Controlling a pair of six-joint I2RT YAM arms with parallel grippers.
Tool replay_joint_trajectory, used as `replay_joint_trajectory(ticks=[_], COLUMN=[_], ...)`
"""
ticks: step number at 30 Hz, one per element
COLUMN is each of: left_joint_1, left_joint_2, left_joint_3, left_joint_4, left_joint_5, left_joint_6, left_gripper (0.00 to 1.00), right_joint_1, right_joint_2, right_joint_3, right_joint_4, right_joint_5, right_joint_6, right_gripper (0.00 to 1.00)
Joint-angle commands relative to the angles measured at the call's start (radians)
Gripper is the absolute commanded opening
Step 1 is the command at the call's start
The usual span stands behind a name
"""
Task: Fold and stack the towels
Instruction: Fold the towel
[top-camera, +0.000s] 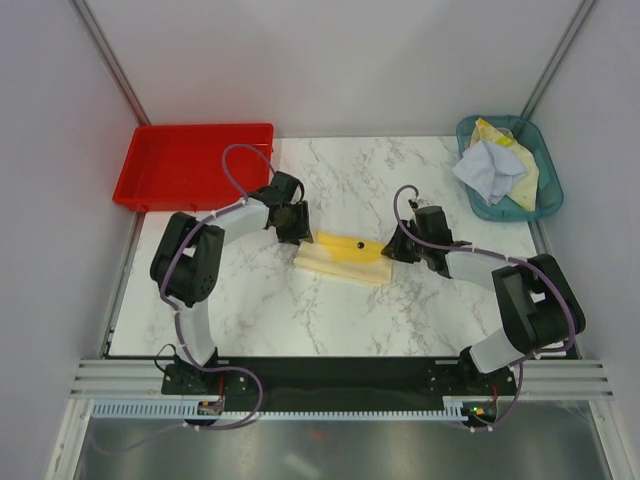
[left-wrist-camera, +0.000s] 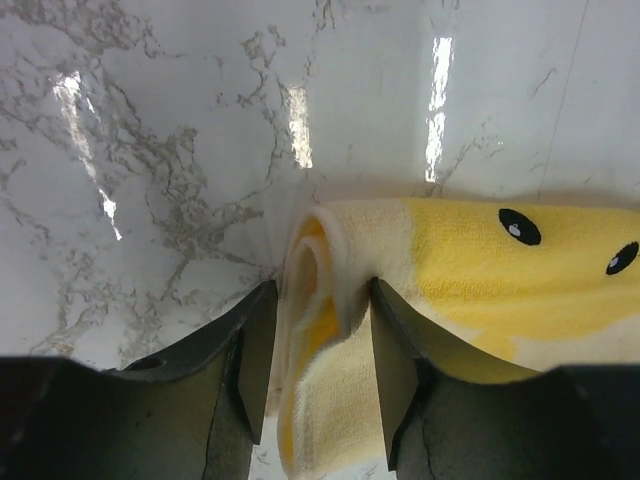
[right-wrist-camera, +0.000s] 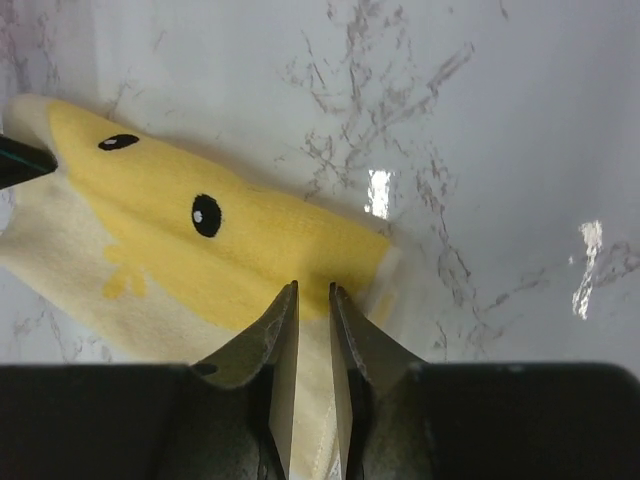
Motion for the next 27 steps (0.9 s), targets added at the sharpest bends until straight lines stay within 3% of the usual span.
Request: replay_joint_trajectory(ticks=[1,5,9,12,17,21,27], left_joint_1=[-0.004,-0.004,-0.017,-0.021,-0.018,-0.018,-0.021], left_joint_2=[-0.112,-0.234,-0.297,-0.286,-0.196,-0.163,-0.247], left_joint_3=[-0.011,-0.021,-0.04,-0.09,-0.201,-0.236,-0.311], left_joint_4=[0.0,-0.045,-0.042,-0.001,0.055,0.056,0.052], left_joint_5=[-0.003,-0.012,0.141,0.238,0.243,0.192,0.103], left_joint_6=[-0.02,0.0,0.016,0.019,0.017,-0.009,-0.067], left_gripper=[0.5,0.51,0.5,0.47,0.41,0.36,0.38], right_joint_1=[-0.012,-0.007,0.019,0.037,0.05,0.05,0.041], right_joint_2=[0.011,-0.035,-0.115,-0.129,-0.095,-0.065,-0.066], right_joint_3=[0.115,0.195,0.139,0.062,-0.106,-0.171,-0.216], right_joint_4=[-0.024,-0.205,-0.221,-0.172,0.081,0.129,0.115], right_joint_5=[-0.048,-0.098,-0.137,-0.185,-0.252,-0.244,-0.241], right_joint_6=[-0.122,-0.122,-0.061,-0.007,0.113,0.088,0.007], right_gripper=[0.26,0.23,0.13,0.12,0.12,0.15,0.2])
